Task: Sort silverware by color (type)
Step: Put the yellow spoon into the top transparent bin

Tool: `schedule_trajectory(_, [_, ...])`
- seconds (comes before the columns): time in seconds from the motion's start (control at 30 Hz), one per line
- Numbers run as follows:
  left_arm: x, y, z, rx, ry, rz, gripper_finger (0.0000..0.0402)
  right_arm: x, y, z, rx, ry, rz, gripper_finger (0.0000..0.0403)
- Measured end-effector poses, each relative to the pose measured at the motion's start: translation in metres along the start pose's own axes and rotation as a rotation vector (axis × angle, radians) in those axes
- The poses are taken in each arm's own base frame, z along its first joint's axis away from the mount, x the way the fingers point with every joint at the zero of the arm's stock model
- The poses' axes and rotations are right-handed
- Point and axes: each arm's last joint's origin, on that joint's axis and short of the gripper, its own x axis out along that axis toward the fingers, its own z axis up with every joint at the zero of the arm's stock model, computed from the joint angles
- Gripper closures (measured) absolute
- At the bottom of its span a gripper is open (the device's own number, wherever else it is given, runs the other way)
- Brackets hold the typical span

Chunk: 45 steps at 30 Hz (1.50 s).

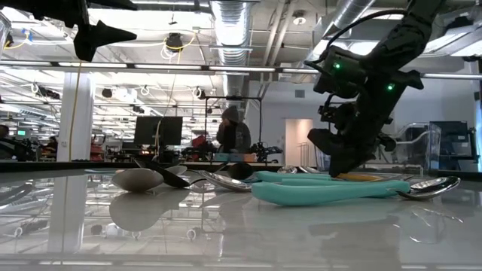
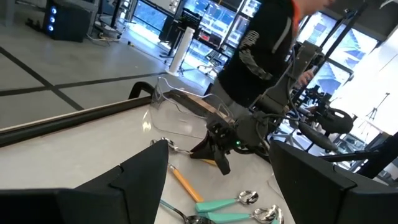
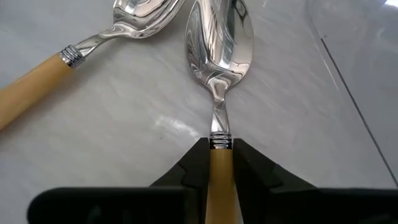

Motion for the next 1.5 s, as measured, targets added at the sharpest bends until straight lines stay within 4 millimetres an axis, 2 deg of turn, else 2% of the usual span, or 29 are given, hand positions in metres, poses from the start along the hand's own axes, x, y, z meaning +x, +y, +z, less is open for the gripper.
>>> schedule_trajectory(0.5, [0.000, 0.001, 0.000, 0.019, -0.006, 0.023, 0.0136, -0.017, 0.018, 0.026, -0.115, 0.020, 0.038, 0.0322])
schedule_trajectory(0.67, [0.000, 0.001, 0.000, 0.019, -0.008, 0.026, 0.0136, -0.036, 0.015, 0.039, -0.123, -0.005, 0.081, 0.0322])
schedule_trajectory(0.93, [0.000, 0.001, 0.000, 0.020, -0.010, 0.029, 0.0136, -0.088, -0.014, 0.062, -0.118, -0.124, 0.144, 0.0322])
schedule_trajectory(1.17, [0.000, 0.002, 0.000, 0.026, -0.022, 0.049, 0.0136, -0.129, -0.057, 0.084, -0.068, -0.247, 0.168, 0.0322])
schedule_trajectory(1.33, [0.000, 0.002, 0.000, 0.026, -0.027, 0.059, 0.0136, -0.135, -0.089, 0.087, -0.042, -0.223, 0.077, 0.0322])
schedule_trajectory(1.5, [0.000, 0.002, 0.001, 0.026, -0.031, 0.066, 0.0136, -0.128, -0.111, 0.087, -0.063, -0.141, -0.043, 0.0322])
